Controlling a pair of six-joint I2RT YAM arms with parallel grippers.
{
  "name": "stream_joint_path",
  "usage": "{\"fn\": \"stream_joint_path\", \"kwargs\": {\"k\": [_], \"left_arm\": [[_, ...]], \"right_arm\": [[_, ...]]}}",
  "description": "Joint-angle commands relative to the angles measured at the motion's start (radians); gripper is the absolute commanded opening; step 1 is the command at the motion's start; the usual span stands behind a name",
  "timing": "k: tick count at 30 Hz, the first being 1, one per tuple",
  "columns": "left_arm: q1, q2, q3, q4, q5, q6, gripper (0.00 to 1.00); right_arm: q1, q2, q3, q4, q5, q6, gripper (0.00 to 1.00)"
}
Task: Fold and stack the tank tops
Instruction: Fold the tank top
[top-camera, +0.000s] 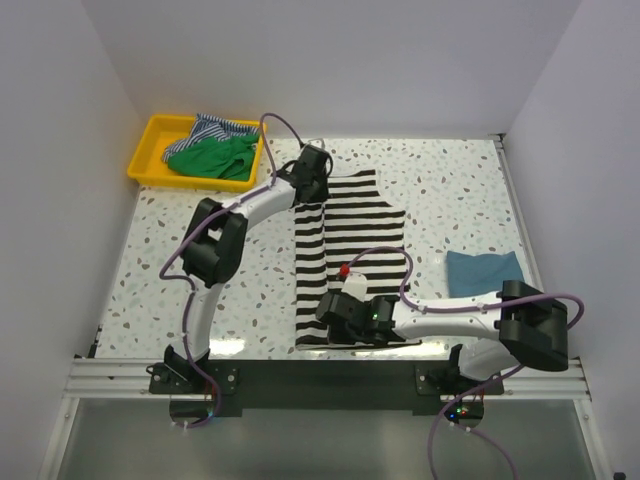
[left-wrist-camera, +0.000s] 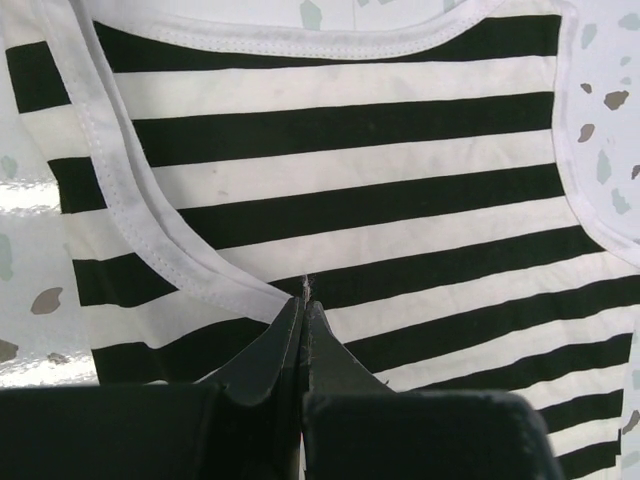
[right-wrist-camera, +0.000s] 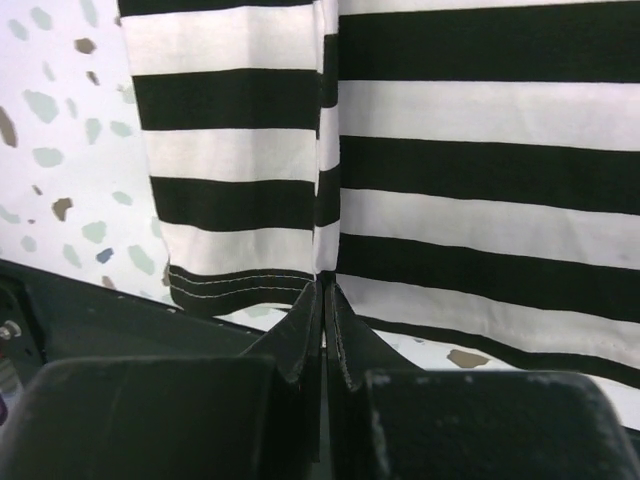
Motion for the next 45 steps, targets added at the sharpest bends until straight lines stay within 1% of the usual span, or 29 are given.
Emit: {"fn": "stream_joint_path", "kwargs": {"k": [1, 9, 11, 12, 13, 14, 15, 16, 17, 18, 19, 20, 21, 23, 24, 25, 26, 27, 28, 29, 30, 32, 33, 36, 38, 39, 41, 43, 45], "left_arm": [[-0.017, -0.017, -0.011, 0.075, 0.012, -0.001, 0.00], [-0.025, -0.009, -0.040, 0.109, 0.035, 0.003, 0.00], [-0.025, -0.008, -0.040, 0.109, 0.038, 0.006, 0.00], [-0.025, -0.011, -0.048, 0.113, 0.041, 0.009, 0.04], [-0.025, -0.015, -0.049, 0.119, 0.039, 0.015, 0.14], [-0.025, -0.027, -0.057, 0.124, 0.036, 0.020, 0.20], [-0.025, -0.035, -0.058, 0.132, 0.039, 0.023, 0.26], [-0.023, -0.043, -0.060, 0.135, 0.039, 0.035, 0.39], [-0.023, -0.052, -0.060, 0.139, 0.038, 0.041, 0.44], [-0.020, -0.072, -0.059, 0.141, 0.035, 0.046, 0.48], [-0.017, -0.086, -0.060, 0.141, 0.035, 0.049, 0.55], [-0.010, -0.118, -0.066, 0.142, 0.032, 0.048, 0.57], [-0.004, -0.135, -0.071, 0.145, 0.032, 0.048, 0.58], [0.018, -0.188, -0.091, 0.139, 0.010, 0.028, 0.58], [0.026, -0.201, -0.095, 0.101, -0.011, 0.014, 0.58], [0.035, -0.210, -0.100, 0.081, -0.025, -0.015, 0.54], [0.055, -0.218, -0.117, 0.070, -0.027, -0.024, 0.50], [0.064, -0.222, -0.126, 0.052, -0.025, -0.030, 0.47], [0.076, -0.224, -0.138, 0.049, -0.021, -0.041, 0.34], [0.082, -0.225, -0.163, 0.049, -0.008, -0.044, 0.30], [0.085, -0.224, -0.175, 0.050, -0.001, -0.046, 0.23], [0.095, -0.215, -0.210, 0.062, 0.033, -0.046, 0.18], [0.098, -0.206, -0.218, 0.079, 0.047, -0.044, 0.16], [0.102, -0.152, -0.215, 0.095, 0.093, -0.012, 0.13], [0.104, -0.108, -0.201, 0.101, 0.108, 0.005, 0.13], [0.105, -0.092, -0.183, 0.099, 0.110, 0.021, 0.13], [0.109, -0.039, -0.154, 0.077, 0.098, 0.031, 0.13], [0.115, -0.009, -0.114, 0.029, 0.061, 0.034, 0.13], [0.121, 0.015, -0.103, 0.013, 0.049, 0.029, 0.13]], "right_arm": [[0.010, -0.038, -0.031, 0.031, 0.041, 0.043, 0.00], [0.039, -0.027, -0.057, 0.033, 0.079, 0.077, 0.00], [0.045, -0.032, -0.062, 0.030, 0.091, 0.080, 0.04], [0.048, -0.036, -0.062, 0.027, 0.098, 0.088, 0.09], [0.050, -0.052, -0.062, 0.019, 0.105, 0.089, 0.11], [0.053, -0.061, -0.062, -0.005, 0.122, 0.095, 0.14], [0.059, -0.073, -0.059, -0.024, 0.133, 0.100, 0.20], [0.063, -0.087, -0.057, -0.045, 0.150, 0.105, 0.23], [0.071, -0.116, -0.053, -0.102, 0.182, 0.112, 0.26], [0.088, -0.130, -0.050, -0.131, 0.205, 0.129, 0.31], [0.100, -0.145, -0.045, -0.163, 0.225, 0.141, 0.33], [0.109, -0.165, -0.032, -0.215, 0.239, 0.149, 0.34], [0.120, -0.171, -0.022, -0.231, 0.259, 0.146, 0.35], [0.123, -0.159, 0.025, -0.243, 0.269, 0.099, 0.35], [0.125, -0.139, 0.050, -0.242, 0.272, 0.077, 0.35], [0.125, -0.116, 0.076, -0.242, 0.279, 0.057, 0.35], [0.125, -0.090, 0.138, -0.245, 0.283, 0.034, 0.35], [0.126, -0.020, 0.171, -0.249, 0.286, -0.007, 0.34], [0.125, 0.014, 0.206, -0.258, 0.289, -0.026, 0.34], [0.125, 0.055, 0.264, -0.260, 0.288, -0.064, 0.34], [0.123, 0.115, 0.289, -0.256, 0.286, -0.081, 0.34], [0.120, 0.177, 0.343, -0.245, 0.277, -0.118, 0.33], [0.116, 0.225, 0.357, -0.240, 0.270, -0.128, 0.33], [0.114, 0.287, 0.381, -0.223, 0.259, -0.156, 0.31], [0.114, 0.336, 0.378, -0.208, 0.248, -0.168, 0.30], [0.114, 0.359, 0.363, -0.175, 0.237, -0.173, 0.29], [0.114, 0.381, 0.343, -0.128, 0.193, -0.190, 0.27], [0.117, 0.411, 0.323, -0.061, 0.161, -0.201, 0.27], [0.122, 0.428, 0.318, -0.029, 0.125, -0.213, 0.27]]}}
